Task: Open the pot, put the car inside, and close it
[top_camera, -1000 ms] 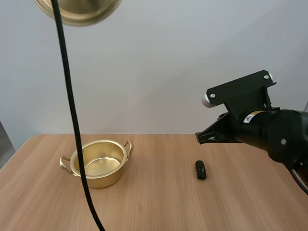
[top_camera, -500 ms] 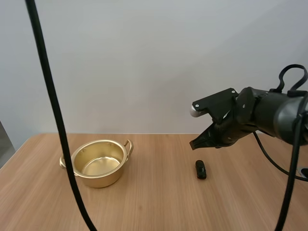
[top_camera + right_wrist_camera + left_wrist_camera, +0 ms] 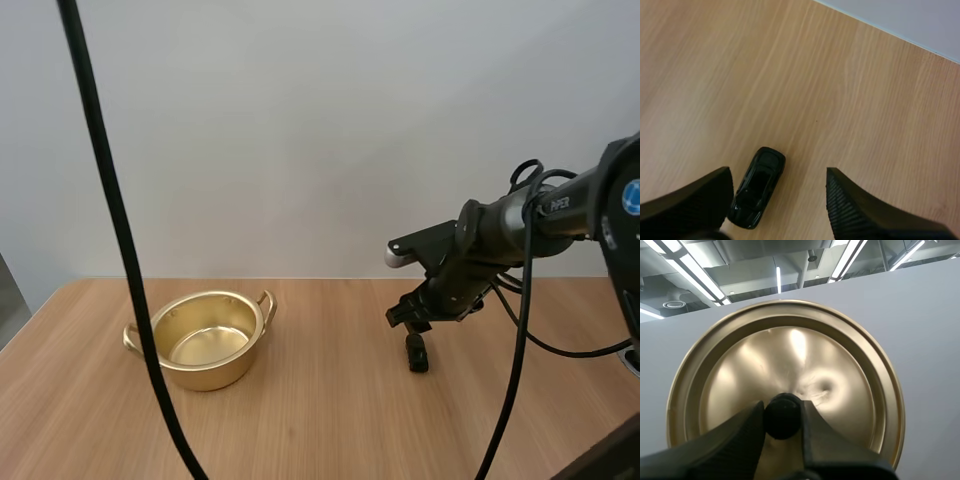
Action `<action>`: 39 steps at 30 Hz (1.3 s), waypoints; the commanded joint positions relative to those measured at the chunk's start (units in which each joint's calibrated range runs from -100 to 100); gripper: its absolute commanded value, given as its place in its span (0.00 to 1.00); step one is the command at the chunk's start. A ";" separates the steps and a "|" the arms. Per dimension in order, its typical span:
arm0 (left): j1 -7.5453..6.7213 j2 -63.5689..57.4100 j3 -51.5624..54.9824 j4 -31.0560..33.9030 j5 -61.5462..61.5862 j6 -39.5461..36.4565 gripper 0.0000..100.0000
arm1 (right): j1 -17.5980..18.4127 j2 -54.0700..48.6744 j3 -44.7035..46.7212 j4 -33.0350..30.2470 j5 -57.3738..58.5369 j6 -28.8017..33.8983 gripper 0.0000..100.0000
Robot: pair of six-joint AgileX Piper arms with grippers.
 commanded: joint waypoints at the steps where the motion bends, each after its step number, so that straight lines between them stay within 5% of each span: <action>1: 0.04 0.09 0.03 0.02 -0.02 0.01 0.00 | 0.05 1.59 -0.47 1.60 -0.28 0.10 0.92; 18: 0.04 0.42 0.03 0.02 -0.02 0.01 0.00 | 0.05 12.02 -2.69 6.43 3.86 -1.42 0.80; 22: 0.04 0.42 0.03 0.02 -0.02 0.01 0.00 | 0.05 12.68 -2.69 6.43 3.86 -1.84 0.49; 25: 0.04 0.42 0.03 0.02 -0.02 0.01 0.00 | 0.05 12.68 -2.69 6.43 3.86 -3.69 0.00; 31: 0.04 0.42 0.03 0.02 -0.02 0.01 0.00 | 0.05 11.68 -6.35 8.24 5.99 -5.12 0.00; 39: 0.04 0.45 0.03 0.02 -0.21 0.01 0.00 | 4.97 -0.51 -14.41 31.80 18.63 -20.51 0.00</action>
